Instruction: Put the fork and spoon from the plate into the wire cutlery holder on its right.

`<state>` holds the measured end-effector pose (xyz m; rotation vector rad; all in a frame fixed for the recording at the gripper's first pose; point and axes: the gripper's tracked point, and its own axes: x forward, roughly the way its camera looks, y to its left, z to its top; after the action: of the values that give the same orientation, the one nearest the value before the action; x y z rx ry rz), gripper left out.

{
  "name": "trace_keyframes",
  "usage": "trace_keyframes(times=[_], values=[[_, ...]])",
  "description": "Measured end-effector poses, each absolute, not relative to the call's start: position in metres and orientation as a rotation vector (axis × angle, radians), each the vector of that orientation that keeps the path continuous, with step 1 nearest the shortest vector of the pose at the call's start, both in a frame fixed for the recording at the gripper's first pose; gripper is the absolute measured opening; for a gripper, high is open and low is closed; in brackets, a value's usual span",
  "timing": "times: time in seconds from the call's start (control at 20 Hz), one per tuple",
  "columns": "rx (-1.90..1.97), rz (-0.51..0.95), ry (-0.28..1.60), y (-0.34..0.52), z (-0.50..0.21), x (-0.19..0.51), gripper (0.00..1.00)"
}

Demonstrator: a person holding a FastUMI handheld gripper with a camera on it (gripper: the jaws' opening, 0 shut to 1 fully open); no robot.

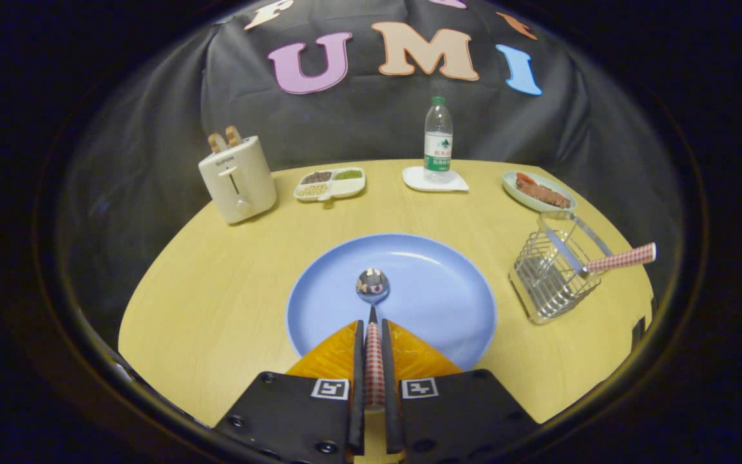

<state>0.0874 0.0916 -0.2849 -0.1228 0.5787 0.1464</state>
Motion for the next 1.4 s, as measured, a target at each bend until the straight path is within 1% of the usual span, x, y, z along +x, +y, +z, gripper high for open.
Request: trace_keyframes(times=[0.1,0.4,0.65,0.8,0.85,0.95,1.15,1.2,1.4], values=[[-0.141,0.139,0.576,0.082,-0.279,0.086,0.12],[-0.113,0.123,0.661,0.070,-0.309,0.079,0.09],[-0.087,0.130,0.682,0.069,-0.313,0.084,0.08],[-0.078,0.130,0.699,0.071,-0.315,0.087,0.12],[-0.085,0.126,0.696,0.071,-0.315,0.089,0.12],[-0.135,0.131,0.756,0.070,-0.334,0.080,0.15],[-0.169,0.105,0.724,0.068,-0.332,0.081,0.16],[-0.174,0.105,0.725,0.067,-0.333,0.080,0.10],[-0.221,0.133,0.684,0.066,-0.311,0.081,0.10]])
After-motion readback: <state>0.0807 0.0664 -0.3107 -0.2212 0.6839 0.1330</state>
